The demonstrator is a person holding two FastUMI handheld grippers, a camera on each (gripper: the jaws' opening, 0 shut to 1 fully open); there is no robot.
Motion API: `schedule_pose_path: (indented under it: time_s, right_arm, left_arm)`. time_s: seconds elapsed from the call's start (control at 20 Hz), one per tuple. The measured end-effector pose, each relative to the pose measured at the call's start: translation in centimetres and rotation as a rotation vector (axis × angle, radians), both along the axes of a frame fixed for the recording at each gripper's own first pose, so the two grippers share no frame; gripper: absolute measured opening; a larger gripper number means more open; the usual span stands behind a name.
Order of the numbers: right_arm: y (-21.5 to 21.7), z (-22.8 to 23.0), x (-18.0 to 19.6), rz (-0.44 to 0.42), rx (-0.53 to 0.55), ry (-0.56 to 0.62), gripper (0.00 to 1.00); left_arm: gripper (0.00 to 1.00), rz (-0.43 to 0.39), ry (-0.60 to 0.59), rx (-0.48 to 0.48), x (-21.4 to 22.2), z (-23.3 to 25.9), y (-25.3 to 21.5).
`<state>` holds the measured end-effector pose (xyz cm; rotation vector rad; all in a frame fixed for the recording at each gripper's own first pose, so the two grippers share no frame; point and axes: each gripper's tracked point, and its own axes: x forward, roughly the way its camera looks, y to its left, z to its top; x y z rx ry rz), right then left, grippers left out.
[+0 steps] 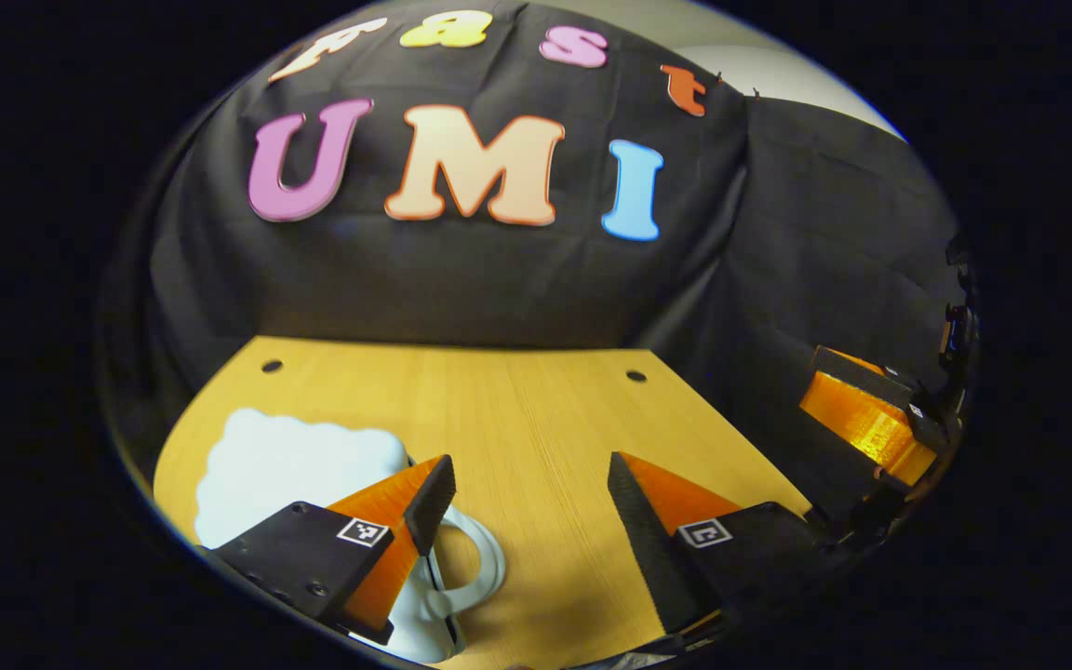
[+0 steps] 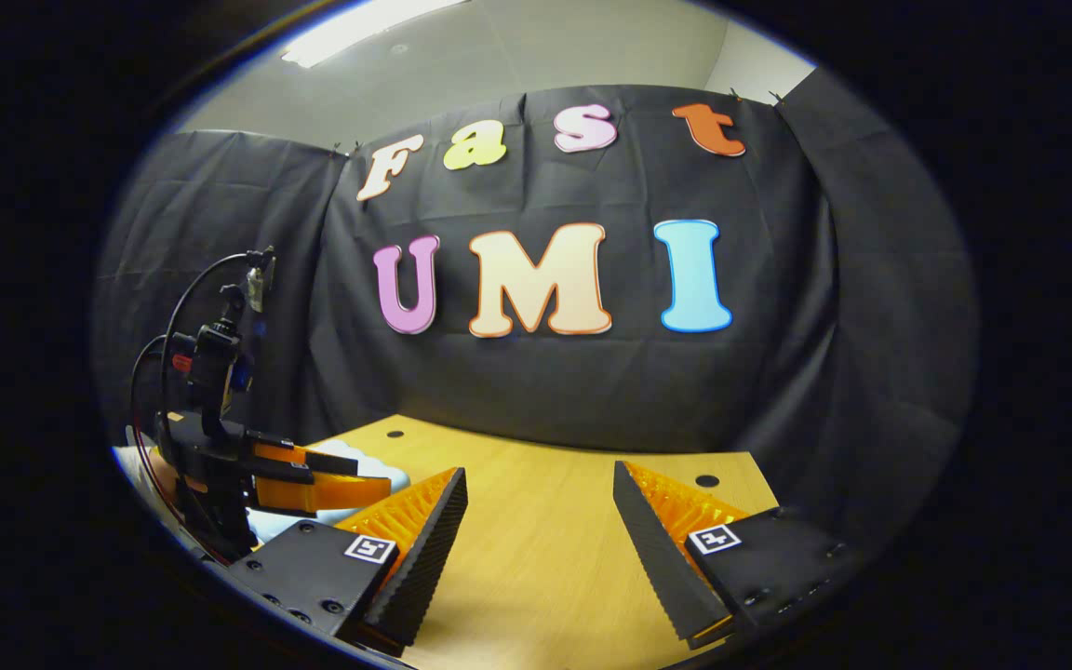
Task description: First open the suitcase, pack the skin care products into it, and then close the suitcase.
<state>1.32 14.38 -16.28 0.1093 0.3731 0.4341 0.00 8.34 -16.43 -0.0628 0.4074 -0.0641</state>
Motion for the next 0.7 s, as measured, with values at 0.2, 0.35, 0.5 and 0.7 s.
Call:
schedule_pose_path:
  time_s: [0.2,0.35,0.5,0.7]
  right_arm:
    - [-1.5,6.7,2.9,-0.125,0.076,-0.137,0.97]
    - [-2.6,10.4,4.4,-0.242,0.096,-0.229,0.97]
    - [-2.5,11.5,4.3,-0.296,0.094,-0.234,0.97]
    - [-3.4,14.4,3.2,-0.342,0.061,-0.303,0.97]
  left_arm:
    - [0.95,0.132,-0.24,0.16,0.8,8.5,1.4]
    - [0.95,0.128,-0.329,0.183,0.8,12.9,0.7]
    - [0.95,0.096,-0.365,0.149,1.1,15.6,0.3]
    - [0.95,0.032,-0.419,0.075,1.3,18.0,-0.6]
